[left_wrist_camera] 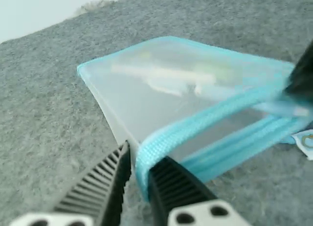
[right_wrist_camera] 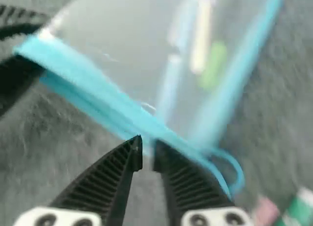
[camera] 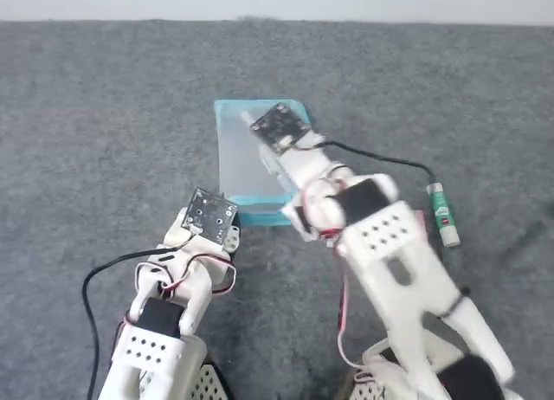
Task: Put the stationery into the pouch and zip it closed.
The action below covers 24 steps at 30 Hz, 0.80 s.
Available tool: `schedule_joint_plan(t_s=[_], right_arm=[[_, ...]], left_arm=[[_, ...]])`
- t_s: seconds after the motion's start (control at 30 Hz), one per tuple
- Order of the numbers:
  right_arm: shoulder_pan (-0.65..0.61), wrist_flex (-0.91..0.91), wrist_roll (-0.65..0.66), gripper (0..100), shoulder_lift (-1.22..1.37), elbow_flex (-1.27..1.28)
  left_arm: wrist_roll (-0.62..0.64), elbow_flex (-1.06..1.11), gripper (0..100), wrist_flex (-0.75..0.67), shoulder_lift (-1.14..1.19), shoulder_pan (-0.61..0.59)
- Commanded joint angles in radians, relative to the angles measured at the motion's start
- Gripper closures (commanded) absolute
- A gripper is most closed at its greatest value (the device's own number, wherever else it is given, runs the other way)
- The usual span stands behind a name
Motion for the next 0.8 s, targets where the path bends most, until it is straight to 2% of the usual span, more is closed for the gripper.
schedule_joint_plan(t_s=[0.0,0.07,0.17,0.43,0.53,0.67,0.77], right_arm=[[0.085,0.239,0.098,81.3,-0.163,-0.072],[0.168,0.315,0.112,81.0,-0.214,-0.071],[0.337,0.332,0.166,83.0,-0.22,-0.051],[0.757,0.199,0.405,83.7,0.044,0.02],[0.832,0.131,0.496,83.7,0.151,0.02],[0.892,0.008,0.505,83.7,0.251,0.02],[0.892,-0.058,0.505,83.8,0.309,0.023]], left_arm=[[0.008,-0.016,99,-0.031,-0.015,0.011],[0.008,-0.018,99,-0.031,-0.015,0.009],[0.008,-0.018,99,-0.031,-0.015,0.006],[0.006,-0.013,99,-0.031,-0.015,0.005],[0.006,-0.013,99,-0.031,-0.015,0.005],[0.006,-0.012,99,-0.031,-0.015,0.005],[0.006,-0.012,99,-0.031,-0.015,0.005]])
